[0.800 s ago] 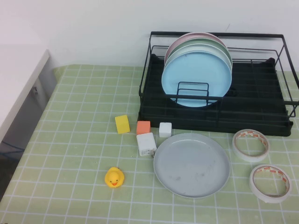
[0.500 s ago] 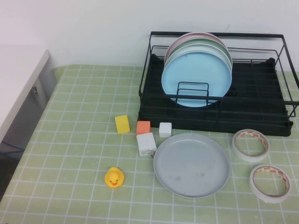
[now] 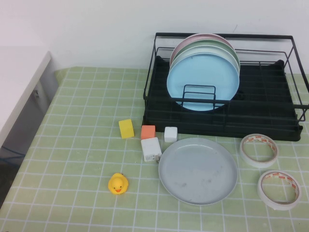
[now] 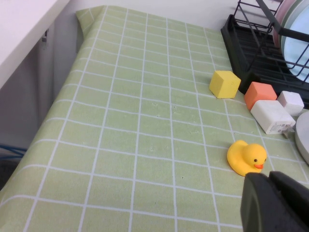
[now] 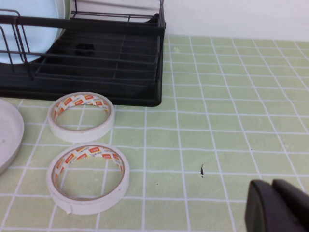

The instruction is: Place plate on rack

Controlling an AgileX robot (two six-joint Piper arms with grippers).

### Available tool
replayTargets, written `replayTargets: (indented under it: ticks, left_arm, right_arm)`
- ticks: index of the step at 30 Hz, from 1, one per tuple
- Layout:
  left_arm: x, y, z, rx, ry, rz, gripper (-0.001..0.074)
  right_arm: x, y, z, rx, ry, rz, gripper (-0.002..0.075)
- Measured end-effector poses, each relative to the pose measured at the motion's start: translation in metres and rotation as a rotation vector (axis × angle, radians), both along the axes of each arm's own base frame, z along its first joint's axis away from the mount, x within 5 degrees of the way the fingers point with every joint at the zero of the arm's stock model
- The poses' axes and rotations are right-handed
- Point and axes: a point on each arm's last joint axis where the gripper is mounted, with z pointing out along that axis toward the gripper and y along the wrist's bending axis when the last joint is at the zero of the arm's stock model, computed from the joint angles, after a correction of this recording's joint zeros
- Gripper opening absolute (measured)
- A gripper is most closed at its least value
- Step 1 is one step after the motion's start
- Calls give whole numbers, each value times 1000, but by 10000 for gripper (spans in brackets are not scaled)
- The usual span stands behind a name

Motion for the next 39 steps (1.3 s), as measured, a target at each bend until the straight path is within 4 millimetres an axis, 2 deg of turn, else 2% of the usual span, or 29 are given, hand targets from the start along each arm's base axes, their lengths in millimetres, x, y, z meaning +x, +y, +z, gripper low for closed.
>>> replayTargets:
  ticks: [19,21,23,26,30,35,39]
  left_arm:
    - [0,0,1,-19,-1,0,-2]
    - [0,-3,2,-155,11,6,-1]
    - [-1,-8,4,-414,60,15,-1]
    - [-1,-12,11,-714,86,20,-1]
    - [1,-10,20,-938,44,49,-1]
    - [2,-5,27,-1155,6,95,-1]
    - [3,2,31,-1196,-61,136,-1]
  right_arm:
    - [0,0,0,-13,1,-1,10]
    - [0,0,0,22,-2,-3,10]
    - [0,3,0,134,-15,-11,10]
    - [1,10,1,460,-41,-39,10]
    - [2,20,3,880,-51,-69,10]
    - [2,23,4,997,-52,-68,10]
    - [2,23,4,996,-50,-66,10]
